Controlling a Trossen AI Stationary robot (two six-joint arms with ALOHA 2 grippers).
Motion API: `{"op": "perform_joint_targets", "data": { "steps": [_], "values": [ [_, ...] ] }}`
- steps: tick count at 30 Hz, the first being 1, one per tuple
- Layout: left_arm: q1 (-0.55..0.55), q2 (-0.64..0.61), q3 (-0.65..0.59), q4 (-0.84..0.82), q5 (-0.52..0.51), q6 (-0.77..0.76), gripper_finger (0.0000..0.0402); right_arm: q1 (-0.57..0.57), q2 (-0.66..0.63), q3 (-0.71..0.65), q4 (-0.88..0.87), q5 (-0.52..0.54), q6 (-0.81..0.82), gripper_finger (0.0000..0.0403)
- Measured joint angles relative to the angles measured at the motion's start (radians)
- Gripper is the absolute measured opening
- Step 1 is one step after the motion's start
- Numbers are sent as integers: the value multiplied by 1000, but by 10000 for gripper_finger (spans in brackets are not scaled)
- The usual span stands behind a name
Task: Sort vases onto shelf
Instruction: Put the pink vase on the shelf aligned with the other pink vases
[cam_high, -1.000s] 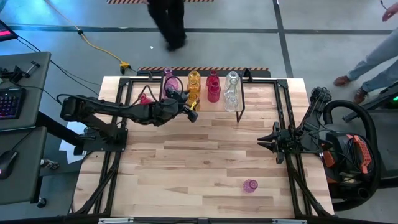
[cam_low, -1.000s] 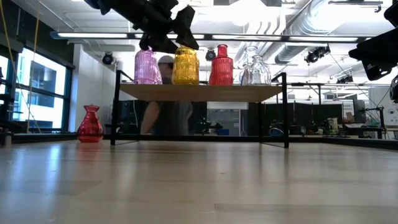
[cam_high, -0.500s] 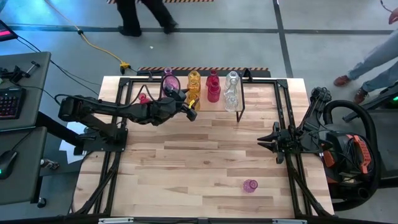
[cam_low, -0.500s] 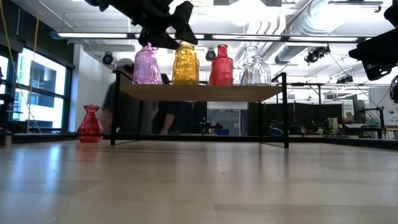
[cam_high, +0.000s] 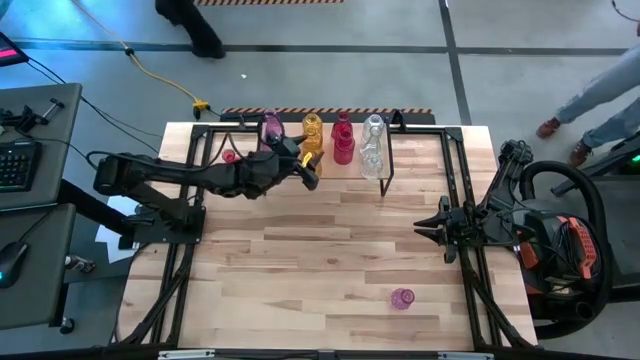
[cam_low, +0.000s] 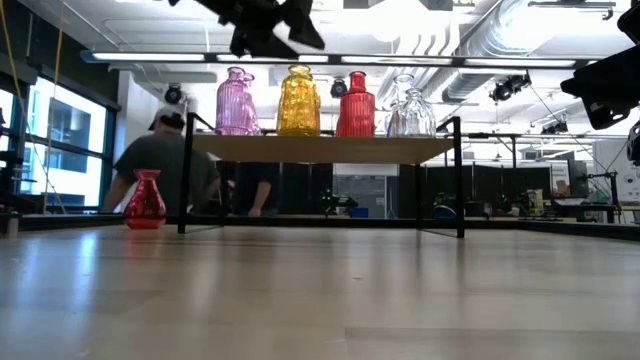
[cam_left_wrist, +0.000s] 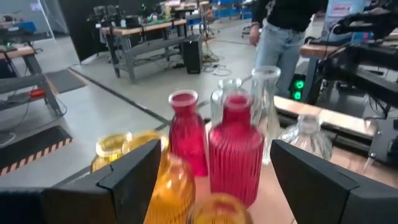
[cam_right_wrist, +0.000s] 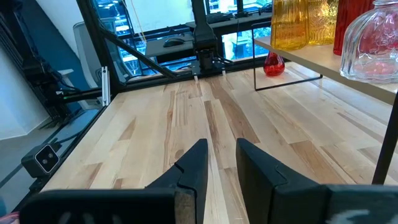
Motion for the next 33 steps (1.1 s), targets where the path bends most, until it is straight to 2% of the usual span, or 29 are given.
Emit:
{"op": "perform_joint_targets", "data": {
  "steps": [5, 11, 14, 19, 22, 29, 33],
  "values": [
    [-18, -38, 55, -27, 44, 45, 294, 0, 0, 0, 0, 0, 0, 67],
    [-78, -77, 66, -42, 115, 77, 294, 0, 0, 0, 0, 0, 0, 67],
    [-111, -79, 67, -44, 182, 49, 294, 0, 0, 0, 0, 0, 0, 67],
    [-163, -58, 67, -33, 367, -21, 294, 0, 0, 0, 0, 0, 0, 67],
    [-202, -27, 67, -8, 430, -49, 294, 0, 0, 0, 0, 0, 0, 67],
    [-311, 37, 65, 96, 462, 20, 294, 0, 0, 0, 0, 0, 0, 67],
    [-352, 49, 66, 99, 464, 40, 294, 0, 0, 0, 0, 0, 0, 67]
  ]
}}
